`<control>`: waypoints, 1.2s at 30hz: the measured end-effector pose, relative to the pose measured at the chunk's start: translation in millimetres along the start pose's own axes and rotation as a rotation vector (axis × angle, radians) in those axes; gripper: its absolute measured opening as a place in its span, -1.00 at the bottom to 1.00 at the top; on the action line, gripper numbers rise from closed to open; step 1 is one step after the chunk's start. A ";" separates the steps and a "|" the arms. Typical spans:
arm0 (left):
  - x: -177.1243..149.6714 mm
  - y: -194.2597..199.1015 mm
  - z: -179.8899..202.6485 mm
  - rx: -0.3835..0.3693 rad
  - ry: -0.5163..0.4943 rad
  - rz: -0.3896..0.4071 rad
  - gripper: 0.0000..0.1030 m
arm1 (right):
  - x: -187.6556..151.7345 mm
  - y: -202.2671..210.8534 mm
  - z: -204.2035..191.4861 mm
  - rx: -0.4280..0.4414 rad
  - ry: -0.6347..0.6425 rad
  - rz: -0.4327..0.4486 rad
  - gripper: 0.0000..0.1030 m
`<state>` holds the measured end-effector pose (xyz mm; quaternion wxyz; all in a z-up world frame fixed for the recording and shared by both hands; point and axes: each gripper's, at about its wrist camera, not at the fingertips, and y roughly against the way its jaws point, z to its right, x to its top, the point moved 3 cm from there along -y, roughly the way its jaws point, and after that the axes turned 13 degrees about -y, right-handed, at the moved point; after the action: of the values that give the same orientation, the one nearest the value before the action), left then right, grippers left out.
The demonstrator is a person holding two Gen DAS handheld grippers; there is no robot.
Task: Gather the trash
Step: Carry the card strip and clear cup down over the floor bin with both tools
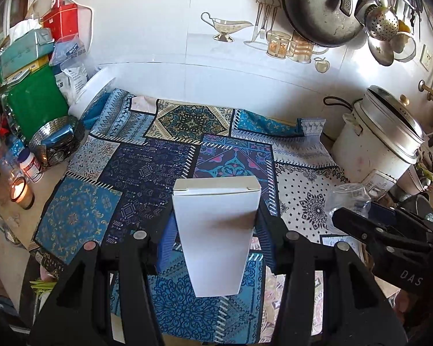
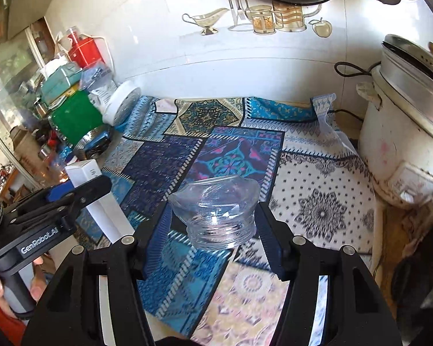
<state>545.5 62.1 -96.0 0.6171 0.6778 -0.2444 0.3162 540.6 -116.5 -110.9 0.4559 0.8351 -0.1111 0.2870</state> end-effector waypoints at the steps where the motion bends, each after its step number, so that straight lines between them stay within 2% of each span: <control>1: -6.3 4.8 -3.0 -0.004 -0.002 0.001 -0.04 | -8.3 3.7 -4.0 -0.002 -0.007 0.001 0.09; 5: -38.6 28.9 -20.9 -0.035 -0.005 0.006 -0.04 | -45.2 15.2 -18.0 -0.014 -0.060 0.013 0.09; 13: -122.6 81.2 -65.3 -0.118 -0.051 -0.004 -0.04 | -140.3 26.6 -53.3 -0.109 -0.181 0.048 0.08; 20: -179.9 99.6 -81.8 -0.140 -0.083 -0.079 -0.04 | -203.4 29.8 -67.6 -0.161 -0.251 0.014 0.08; 27: -229.2 75.2 -65.5 -0.182 -0.111 -0.185 -0.04 | -257.0 15.5 -50.2 -0.224 -0.312 -0.063 0.09; 31: -264.0 44.7 -47.7 -0.205 -0.115 -0.260 -0.03 | -288.7 -7.8 -22.0 -0.244 -0.347 -0.126 0.08; 36: -311.9 -4.1 -22.0 -0.230 -0.106 -0.318 -0.03 | -332.7 -44.2 21.7 -0.258 -0.383 -0.192 0.09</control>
<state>333.4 66.0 -325.7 0.7189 0.6486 -0.2010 0.1488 298.9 -135.0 -344.0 0.5544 0.8160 -0.1514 0.0625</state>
